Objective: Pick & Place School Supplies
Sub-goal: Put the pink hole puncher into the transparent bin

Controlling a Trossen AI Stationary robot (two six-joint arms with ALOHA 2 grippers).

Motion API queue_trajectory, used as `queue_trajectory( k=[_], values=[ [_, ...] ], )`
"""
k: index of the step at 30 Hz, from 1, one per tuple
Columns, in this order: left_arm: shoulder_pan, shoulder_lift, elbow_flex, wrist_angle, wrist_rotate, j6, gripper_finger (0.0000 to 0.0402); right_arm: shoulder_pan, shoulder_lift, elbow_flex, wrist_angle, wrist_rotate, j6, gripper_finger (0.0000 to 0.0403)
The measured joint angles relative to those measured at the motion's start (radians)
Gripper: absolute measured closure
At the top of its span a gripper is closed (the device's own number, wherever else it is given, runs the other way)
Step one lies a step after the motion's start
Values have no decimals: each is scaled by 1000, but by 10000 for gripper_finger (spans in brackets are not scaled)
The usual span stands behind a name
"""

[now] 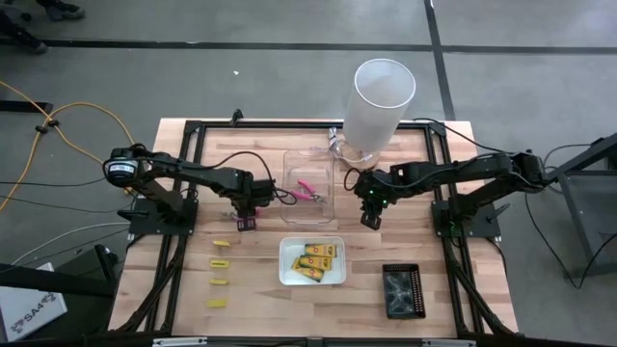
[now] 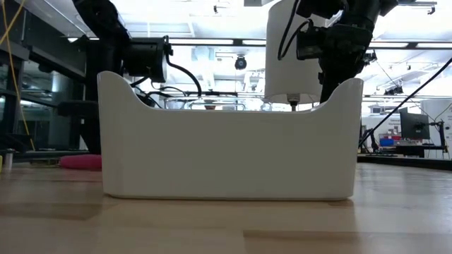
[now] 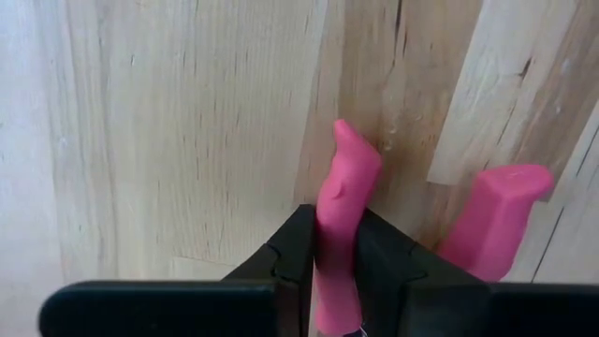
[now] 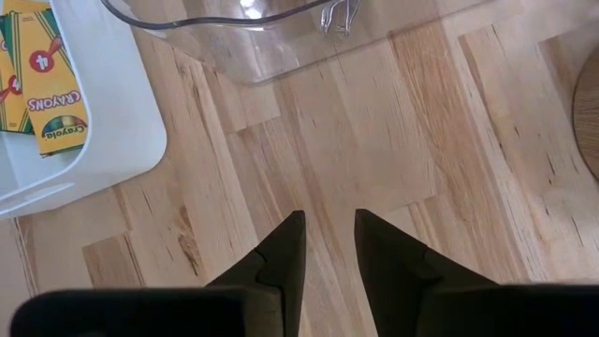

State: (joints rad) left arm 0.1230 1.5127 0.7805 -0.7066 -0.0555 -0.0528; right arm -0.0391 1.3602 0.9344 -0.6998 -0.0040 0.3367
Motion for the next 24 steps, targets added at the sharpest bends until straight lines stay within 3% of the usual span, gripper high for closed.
queue_trajectory(
  k=[9, 16, 24],
  values=[
    [-1, -59, 0, -61, -2, -32, 353, 0, 0, 0, 0, 0, 0, 316],
    [-1, -203, 33, -40, 2, -58, 354, 0, 0, 0, 0, 0, 0, 316],
    [-1, -393, 115, 91, -13, -106, 354, 0, 0, 0, 1, 0, 0, 316]
  ],
)
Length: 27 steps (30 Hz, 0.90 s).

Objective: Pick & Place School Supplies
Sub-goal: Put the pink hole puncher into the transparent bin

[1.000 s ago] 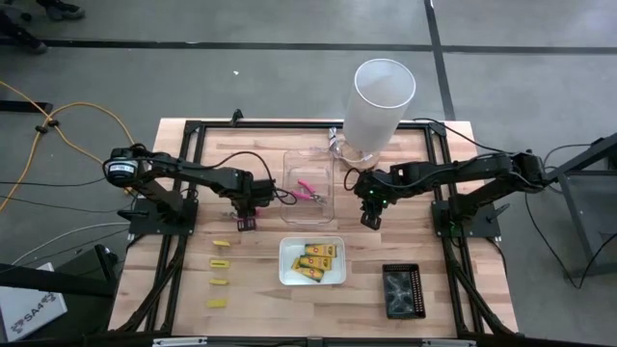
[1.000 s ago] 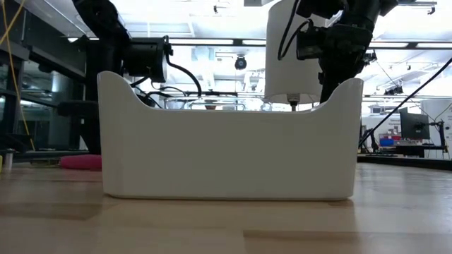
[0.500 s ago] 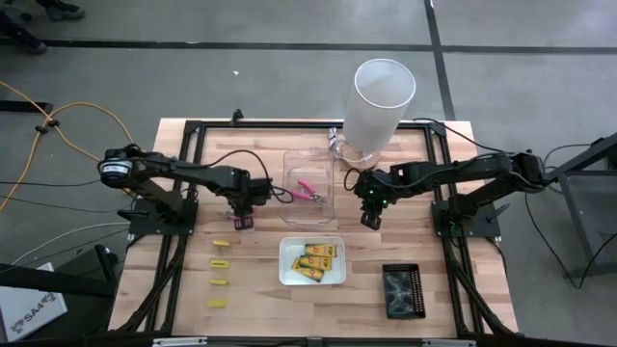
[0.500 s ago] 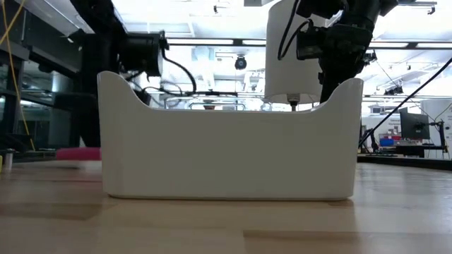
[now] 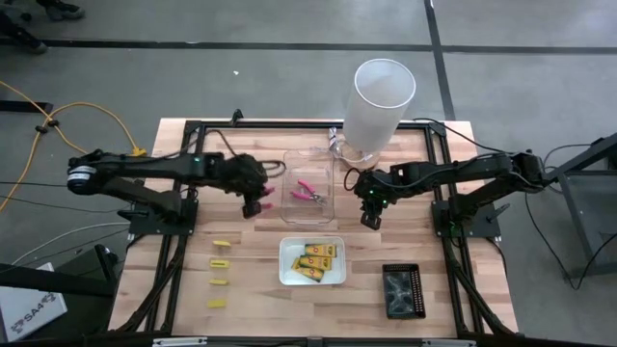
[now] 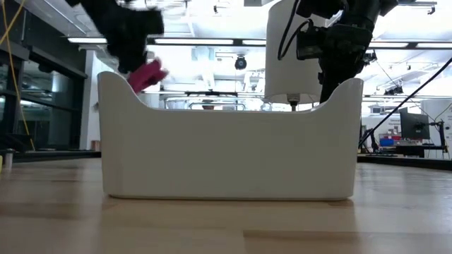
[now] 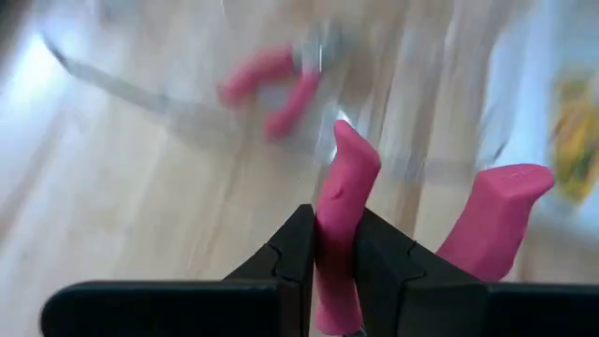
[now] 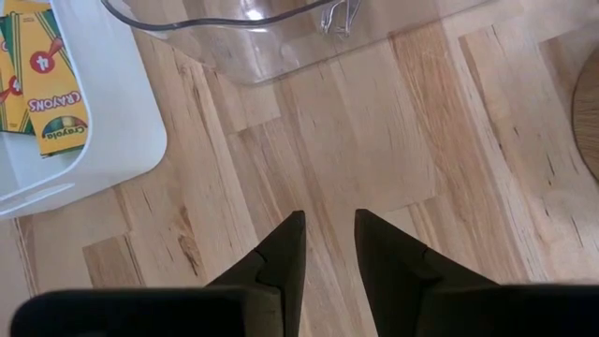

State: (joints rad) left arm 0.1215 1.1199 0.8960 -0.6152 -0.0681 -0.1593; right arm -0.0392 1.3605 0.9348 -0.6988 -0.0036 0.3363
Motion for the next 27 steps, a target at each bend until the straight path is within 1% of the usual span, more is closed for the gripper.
queue_trajectory(
  k=[4, 8, 14, 17, 20, 24, 27],
  values=[
    [4, -46, 33, 120, -63, -30, 354, 0, 0, 0, 0, 0, 0, 316],
    [10, -22, 62, 251, -65, 2, 354, 0, 0, 0, 0, 0, 0, 316],
    [12, 90, 71, 405, -69, 27, 354, 0, 0, 0, -1, -16, 0, 316],
    [25, 153, 73, 464, -93, -8, 354, 0, 0, 0, -1, -32, 0, 316],
    [42, 214, 73, 532, -92, -28, 354, 0, 0, 0, 0, -33, 0, 316],
    [57, 289, 99, 545, -78, -69, 354, 0, 0, 0, -1, -33, 0, 316],
    [62, 350, 126, 540, -33, -88, 354, 0, 0, 0, -1, -33, 0, 316]
  ],
)
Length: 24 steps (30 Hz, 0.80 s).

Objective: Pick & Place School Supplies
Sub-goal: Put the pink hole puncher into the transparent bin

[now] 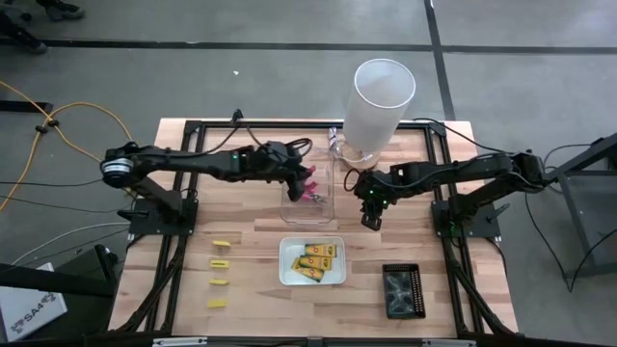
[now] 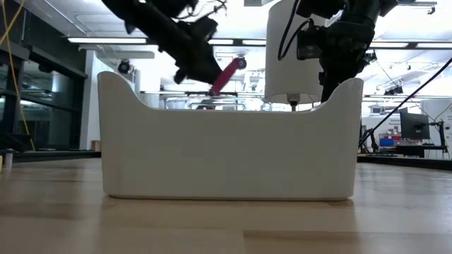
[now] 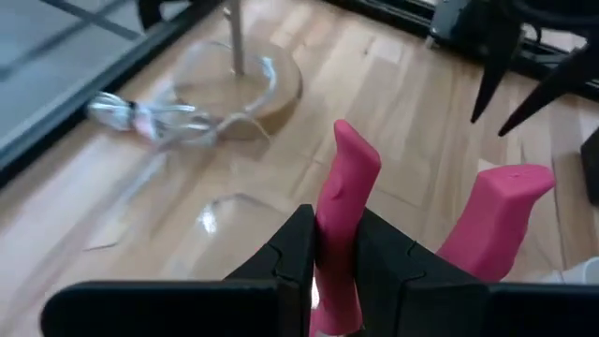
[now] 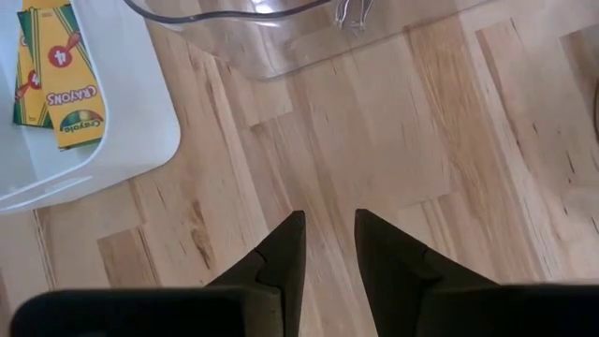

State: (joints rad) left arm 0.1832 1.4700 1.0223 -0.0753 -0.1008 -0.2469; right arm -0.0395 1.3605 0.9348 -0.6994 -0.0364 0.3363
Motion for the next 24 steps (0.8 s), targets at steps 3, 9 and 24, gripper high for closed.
queue_trajectory(
  k=[3, 9, 24],
  values=[
    [-1, 58, 39, -25, 16, -13, 354, 0, 0, 0, 0, 0, 0, 316],
    [-1, 147, 100, -116, 25, -85, 354, 0, 0, 0, -1, 0, 0, 316],
    [3, 249, 103, -138, 26, -165, 342, 0, 0, 0, 0, -13, 0, 316]
  ],
)
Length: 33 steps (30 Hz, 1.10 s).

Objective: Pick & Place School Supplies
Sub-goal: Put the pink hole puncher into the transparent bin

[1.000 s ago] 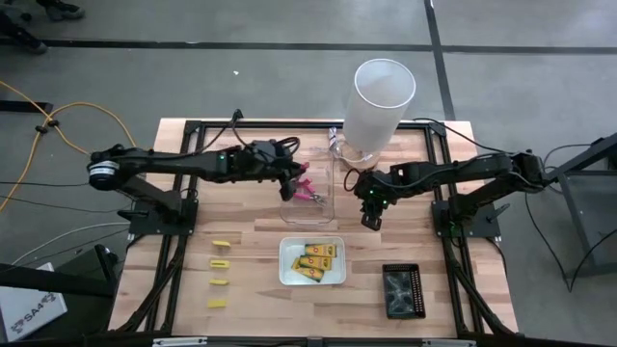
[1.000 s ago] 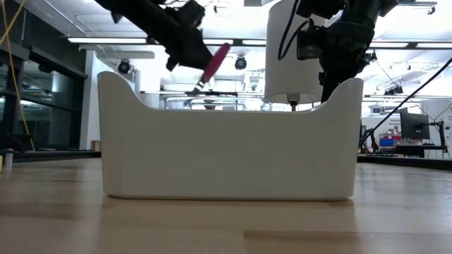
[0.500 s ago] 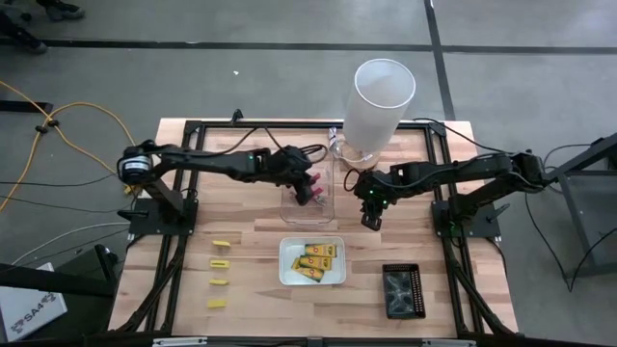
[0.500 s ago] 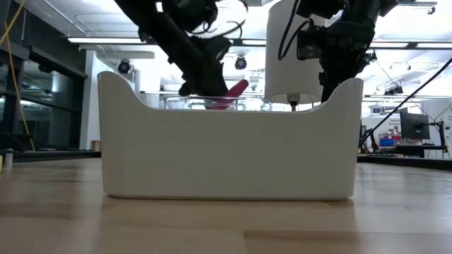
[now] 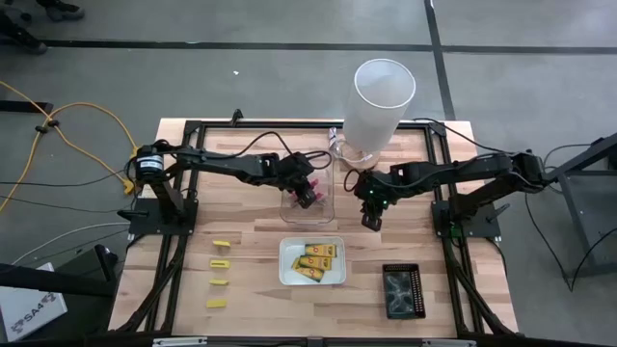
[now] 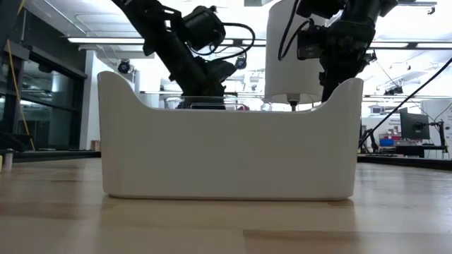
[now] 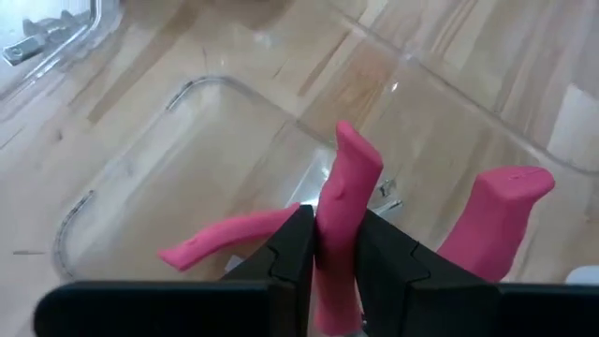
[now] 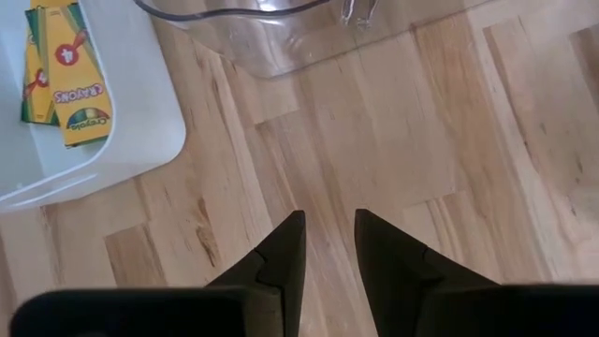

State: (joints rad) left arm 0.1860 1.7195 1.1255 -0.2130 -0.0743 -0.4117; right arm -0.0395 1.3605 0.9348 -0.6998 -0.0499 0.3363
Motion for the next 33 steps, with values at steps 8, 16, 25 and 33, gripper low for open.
queue_trajectory(
  k=[8, 16, 25, 33],
  values=[
    [0, 1, 0, -8, 23, 22, 322, 9, 0, 0, 0, -13, 3, 316],
    [0, 1, 0, -11, 25, 52, 320, 47, 0, 0, 0, -11, 3, 316],
    [0, 1, 0, -1, 16, 130, 307, 84, 0, 0, 0, -10, 4, 316],
    [-4, 1, 0, 41, 15, 199, 298, 100, 0, 0, 0, -10, 8, 316]
  ],
)
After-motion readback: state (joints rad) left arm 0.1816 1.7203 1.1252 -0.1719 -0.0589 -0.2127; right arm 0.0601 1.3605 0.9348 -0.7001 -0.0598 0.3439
